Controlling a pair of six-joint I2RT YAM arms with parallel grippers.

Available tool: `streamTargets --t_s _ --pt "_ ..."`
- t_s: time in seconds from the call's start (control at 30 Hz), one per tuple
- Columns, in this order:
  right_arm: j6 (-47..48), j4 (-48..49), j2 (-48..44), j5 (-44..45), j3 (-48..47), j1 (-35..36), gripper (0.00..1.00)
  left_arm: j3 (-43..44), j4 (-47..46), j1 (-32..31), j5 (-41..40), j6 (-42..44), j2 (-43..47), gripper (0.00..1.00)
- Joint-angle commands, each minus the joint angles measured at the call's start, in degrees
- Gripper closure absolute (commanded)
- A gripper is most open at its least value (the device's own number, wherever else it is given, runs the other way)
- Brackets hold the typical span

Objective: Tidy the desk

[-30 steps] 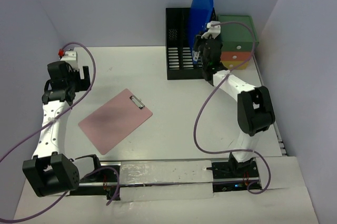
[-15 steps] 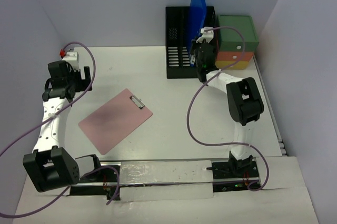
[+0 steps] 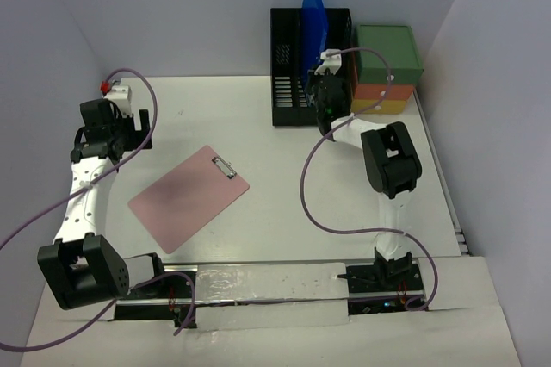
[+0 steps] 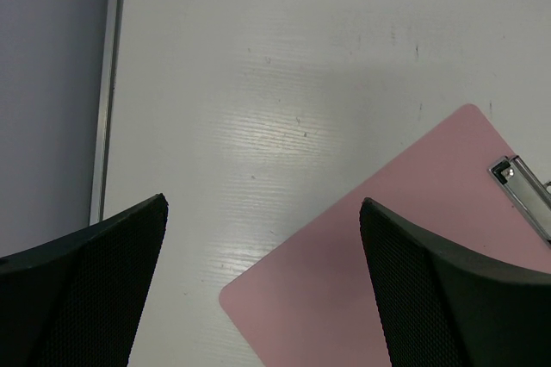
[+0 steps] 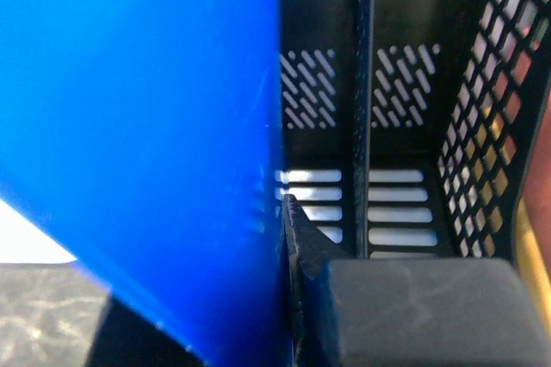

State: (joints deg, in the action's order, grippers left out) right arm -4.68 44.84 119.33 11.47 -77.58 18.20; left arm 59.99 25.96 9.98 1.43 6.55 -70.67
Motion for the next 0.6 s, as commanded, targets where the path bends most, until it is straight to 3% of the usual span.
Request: streamTargets --t_s 0.0,0.23,0.57 --pt "-1.4 0.8 -2.5 1.4 0.0 0.0 0.58 1.6 -1.3 0.5 1.8 0.5 0.2 0.01" --pt "-1.8 -2.8 -13.4 0.0 6.1 0.3 0.19 1.3 0.0 0.5 3.3 0.7 2.1 0.01" --pt "-13.0 -22.0 -39.8 2.8 16.2 3.2 0.15 -1.8 5.7 0.9 3.5 4.7 7.0 0.01"
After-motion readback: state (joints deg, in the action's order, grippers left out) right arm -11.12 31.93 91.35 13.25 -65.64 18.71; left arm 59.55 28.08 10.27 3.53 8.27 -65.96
